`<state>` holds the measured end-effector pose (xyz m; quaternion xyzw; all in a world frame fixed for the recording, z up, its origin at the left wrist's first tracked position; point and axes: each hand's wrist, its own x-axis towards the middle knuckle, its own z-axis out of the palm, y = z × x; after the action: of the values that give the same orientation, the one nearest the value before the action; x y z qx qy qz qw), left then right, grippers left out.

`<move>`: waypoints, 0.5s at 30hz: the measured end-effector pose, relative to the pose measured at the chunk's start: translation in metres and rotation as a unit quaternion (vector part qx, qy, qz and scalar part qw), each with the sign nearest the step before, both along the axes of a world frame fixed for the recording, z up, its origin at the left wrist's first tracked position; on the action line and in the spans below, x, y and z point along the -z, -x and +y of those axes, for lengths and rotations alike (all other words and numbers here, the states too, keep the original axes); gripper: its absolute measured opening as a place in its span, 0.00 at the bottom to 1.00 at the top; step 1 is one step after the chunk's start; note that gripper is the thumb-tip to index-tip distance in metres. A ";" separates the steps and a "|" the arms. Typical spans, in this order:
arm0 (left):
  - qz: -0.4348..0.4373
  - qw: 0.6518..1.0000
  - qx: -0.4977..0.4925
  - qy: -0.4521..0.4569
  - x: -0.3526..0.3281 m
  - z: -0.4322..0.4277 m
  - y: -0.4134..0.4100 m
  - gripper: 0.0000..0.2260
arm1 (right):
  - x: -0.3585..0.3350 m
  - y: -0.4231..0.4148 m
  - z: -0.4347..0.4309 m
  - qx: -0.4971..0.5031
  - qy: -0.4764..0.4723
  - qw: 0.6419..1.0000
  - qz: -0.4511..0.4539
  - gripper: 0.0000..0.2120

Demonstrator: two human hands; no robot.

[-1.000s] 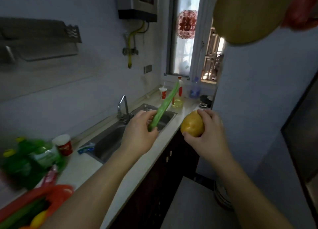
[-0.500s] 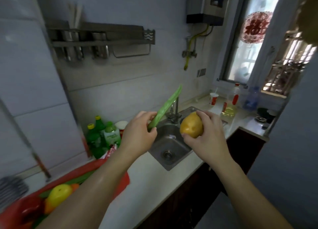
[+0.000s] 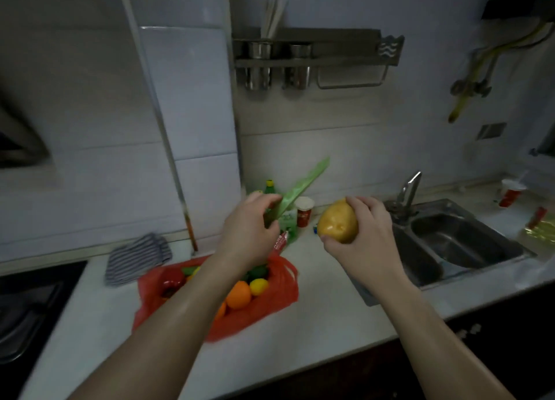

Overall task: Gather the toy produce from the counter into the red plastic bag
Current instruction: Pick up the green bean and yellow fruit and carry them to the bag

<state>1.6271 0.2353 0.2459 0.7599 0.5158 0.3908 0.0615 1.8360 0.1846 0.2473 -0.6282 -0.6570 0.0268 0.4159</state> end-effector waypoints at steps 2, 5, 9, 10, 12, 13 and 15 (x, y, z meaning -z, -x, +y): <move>-0.004 1.000 -0.014 0.003 0.004 0.005 0.021 0.20 | 0.003 0.018 0.011 -0.017 0.003 1.000 -0.004 0.38; -0.002 0.999 -0.033 0.008 0.005 0.014 0.055 0.20 | 0.005 0.047 0.028 -0.034 0.009 0.999 -0.004 0.38; 0.000 0.999 -0.045 0.002 0.006 0.034 0.100 0.19 | 0.011 0.091 0.051 -0.048 0.010 0.999 0.002 0.38; 0.001 0.999 -0.047 0.003 0.007 0.040 0.110 0.20 | 0.013 0.101 0.056 -0.052 0.013 0.999 0.003 0.38; 0.005 0.999 -0.044 0.010 0.012 0.051 0.127 0.20 | 0.019 0.119 0.065 -0.051 0.018 0.999 0.004 0.38; 0.009 0.999 -0.042 0.017 0.015 0.056 0.135 0.20 | 0.024 0.127 0.068 -0.046 0.020 0.999 0.005 0.39; 0.016 0.999 -0.034 0.029 0.023 0.065 0.145 0.20 | 0.034 0.138 0.073 -0.036 0.026 0.999 0.008 0.39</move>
<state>1.4821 0.3001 0.2229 0.7460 0.5534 0.3651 0.0620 1.6980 0.2579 0.2132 -0.6144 -0.6749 0.0641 0.4036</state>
